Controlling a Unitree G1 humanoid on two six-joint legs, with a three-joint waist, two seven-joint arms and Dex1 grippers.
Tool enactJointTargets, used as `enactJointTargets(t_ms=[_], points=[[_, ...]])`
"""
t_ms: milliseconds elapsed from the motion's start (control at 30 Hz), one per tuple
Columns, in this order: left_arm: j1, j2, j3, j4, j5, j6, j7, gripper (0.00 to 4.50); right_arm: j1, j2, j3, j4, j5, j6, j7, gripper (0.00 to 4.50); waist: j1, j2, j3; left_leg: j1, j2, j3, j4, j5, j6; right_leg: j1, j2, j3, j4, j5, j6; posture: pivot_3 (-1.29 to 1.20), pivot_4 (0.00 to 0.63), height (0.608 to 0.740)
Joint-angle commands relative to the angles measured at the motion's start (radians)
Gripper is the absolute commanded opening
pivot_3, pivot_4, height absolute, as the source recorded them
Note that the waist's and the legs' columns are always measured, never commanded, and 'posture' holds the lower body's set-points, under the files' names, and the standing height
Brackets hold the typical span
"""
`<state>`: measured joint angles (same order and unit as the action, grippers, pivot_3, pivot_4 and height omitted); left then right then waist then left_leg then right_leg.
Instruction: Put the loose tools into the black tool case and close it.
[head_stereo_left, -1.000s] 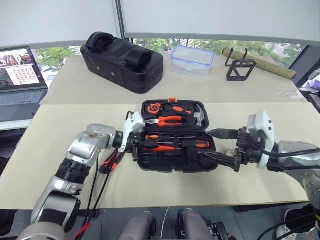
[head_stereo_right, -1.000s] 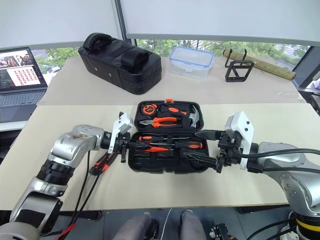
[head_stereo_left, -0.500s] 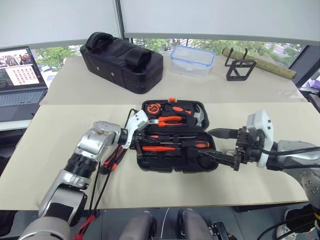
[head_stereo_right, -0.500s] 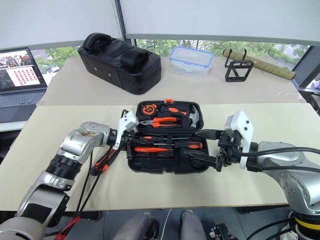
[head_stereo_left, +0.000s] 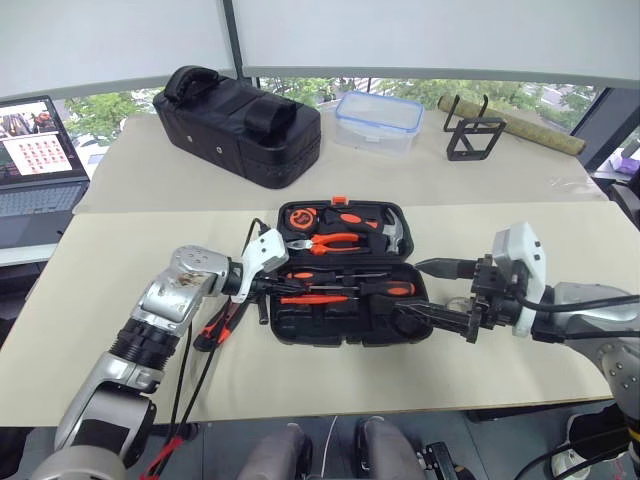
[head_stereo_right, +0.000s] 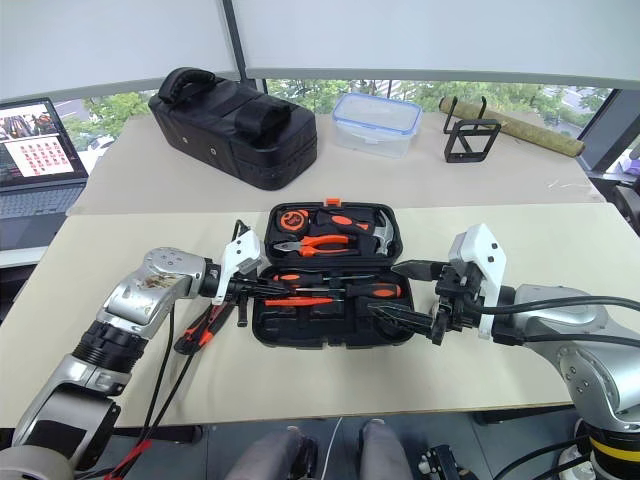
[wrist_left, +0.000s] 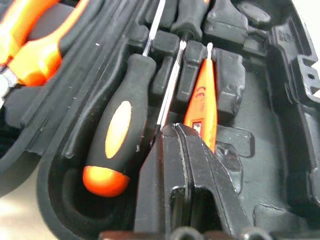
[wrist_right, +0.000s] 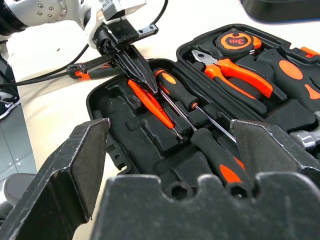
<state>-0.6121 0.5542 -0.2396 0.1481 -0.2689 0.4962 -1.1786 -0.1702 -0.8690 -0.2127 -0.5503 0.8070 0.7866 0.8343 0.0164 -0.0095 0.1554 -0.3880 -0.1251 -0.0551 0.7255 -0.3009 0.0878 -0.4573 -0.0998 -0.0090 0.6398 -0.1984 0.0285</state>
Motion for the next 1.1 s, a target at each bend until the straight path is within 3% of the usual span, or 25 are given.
enactJointTargets(t_ms=[33, 133, 667, 900, 1100], points=[[-0.035, -0.017, 0.078, -0.062, -0.096, 0.034, -0.02, 0.01, -0.007, 0.004, -0.018, -0.016, 0.003, -0.026, 0.001, 4.5, 0.003, 0.0, 0.0, 0.0, 0.0, 0.0, 0.001, 0.0, 0.0, 0.0, 0.0, 0.0, 0.0, 0.0, 0.0, 0.0, 0.15, 0.722], [-0.033, -0.012, 0.07, -0.103, -0.119, 0.063, -0.037, 0.01, -0.008, 0.004, -0.015, -0.016, 0.001, -0.026, 0.002, 4.5, 0.004, 0.0, 0.0, 0.0, 0.0, 0.0, 0.001, 0.0, 0.0, 0.0, 0.0, 0.0, 0.0, 0.0, 0.0, 0.0, 0.15, 0.722], [0.094, -0.003, -0.075, -0.038, 0.066, -0.079, 0.026, 0.01, -0.003, 0.0, -0.019, -0.022, 0.004, -0.022, 0.002, 4.5, 0.005, 0.0, 0.0, 0.001, 0.0, 0.0, 0.001, 0.0, 0.0, 0.001, 0.0, 0.0, 0.0, 0.0, 0.0, 0.0, 0.15, 0.722], [0.148, 0.018, -0.043, -0.038, 0.075, -0.121, 0.05, 0.01, 0.002, 0.001, -0.013, -0.014, -0.003, -0.025, 0.005, 4.5, 0.007, 0.002, -0.002, 0.004, 0.0, 0.0, -0.001, 0.0, 0.0, 0.004, 0.0, 0.001, -0.001, 0.0, 0.0, 0.0, 0.15, 0.722], [0.092, -0.017, 0.081, -0.094, -0.058, -0.021, 0.073, 0.01, -0.018, 0.007, 0.007, -0.001, -0.005, -0.027, 0.011, 4.5, 0.006, 0.002, -0.002, 0.003, 0.0, 0.0, -0.001, 0.0, 0.0, 0.003, 0.0, 0.001, -0.001, 0.0, 0.0, 0.0, 0.15, 0.722]])
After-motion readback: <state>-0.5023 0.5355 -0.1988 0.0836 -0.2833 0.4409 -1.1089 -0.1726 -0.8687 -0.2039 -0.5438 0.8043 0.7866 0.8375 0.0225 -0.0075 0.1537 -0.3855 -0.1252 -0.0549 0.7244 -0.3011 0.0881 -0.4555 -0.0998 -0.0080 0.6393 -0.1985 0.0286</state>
